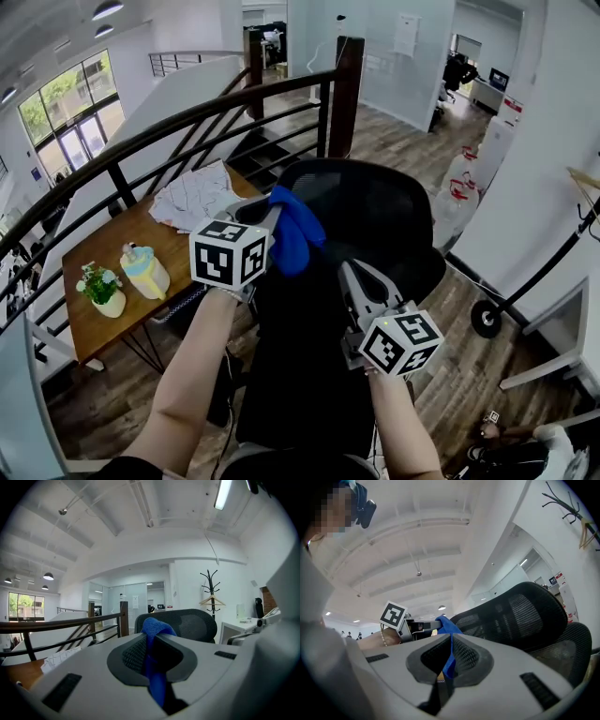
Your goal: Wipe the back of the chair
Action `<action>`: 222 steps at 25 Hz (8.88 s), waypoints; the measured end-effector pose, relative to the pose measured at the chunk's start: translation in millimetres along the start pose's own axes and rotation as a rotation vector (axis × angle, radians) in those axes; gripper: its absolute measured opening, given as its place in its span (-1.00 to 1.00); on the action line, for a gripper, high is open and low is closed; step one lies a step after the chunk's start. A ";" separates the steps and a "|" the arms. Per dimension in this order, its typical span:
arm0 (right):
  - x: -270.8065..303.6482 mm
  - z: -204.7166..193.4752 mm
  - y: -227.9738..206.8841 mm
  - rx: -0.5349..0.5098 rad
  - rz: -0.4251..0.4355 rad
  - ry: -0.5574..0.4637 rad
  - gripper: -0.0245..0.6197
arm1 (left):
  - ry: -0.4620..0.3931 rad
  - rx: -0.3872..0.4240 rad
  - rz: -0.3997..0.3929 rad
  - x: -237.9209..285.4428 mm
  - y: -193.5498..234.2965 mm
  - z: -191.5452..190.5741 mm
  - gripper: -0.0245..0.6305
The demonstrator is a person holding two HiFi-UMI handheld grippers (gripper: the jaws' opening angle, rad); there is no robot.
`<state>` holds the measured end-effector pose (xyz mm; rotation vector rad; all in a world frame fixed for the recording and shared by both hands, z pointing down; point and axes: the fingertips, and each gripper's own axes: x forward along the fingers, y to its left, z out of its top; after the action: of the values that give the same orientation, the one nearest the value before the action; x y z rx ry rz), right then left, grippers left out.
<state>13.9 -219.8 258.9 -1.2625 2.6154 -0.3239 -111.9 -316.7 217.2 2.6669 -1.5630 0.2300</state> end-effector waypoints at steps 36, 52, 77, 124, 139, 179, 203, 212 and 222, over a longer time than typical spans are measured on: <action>-138.3 -48.6 -85.3 0.095 -0.336 0.031 -0.83 | 0.168 -0.078 -0.421 40.2 -212.1 -113.3 -0.81; -161.1 -53.8 -157.0 0.129 -0.414 0.035 -0.83 | 0.201 -0.043 -0.577 125.2 -318.2 -132.6 -0.81; -128.1 -80.1 -168.6 0.209 -0.381 0.079 -0.83 | 0.216 -0.101 -0.423 151.3 -258.1 -138.3 -0.81; 33.7 -152.8 -20.3 0.191 -0.034 0.289 -0.83 | 0.197 -0.223 0.172 -7.9 83.2 -168.5 -0.81; -10.4 -140.1 -51.7 0.183 -0.129 0.260 -0.83 | 0.181 -0.170 -0.052 -12.3 1.8 -163.7 -0.81; -173.1 -143.6 -181.5 0.283 -0.467 0.174 -0.83 | 0.427 -0.092 -0.458 145.6 -302.1 -236.0 -0.81; -90.3 -183.0 -136.9 0.360 -0.324 0.252 -0.83 | 0.425 -0.242 -0.227 95.2 -159.2 -258.9 -0.81; -43.8 -201.9 -102.7 0.358 -0.225 0.312 -0.83 | 0.391 -0.256 -0.127 69.6 -92.8 -256.4 -0.81; 2.3 -215.0 -61.3 0.347 -0.114 0.360 -0.83 | 0.363 -0.239 -0.007 33.2 -14.5 -251.9 -0.81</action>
<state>-4.4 -236.8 481.1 -1.3289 2.6046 -1.0638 -110.2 -310.4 471.6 2.2923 -1.3715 0.4657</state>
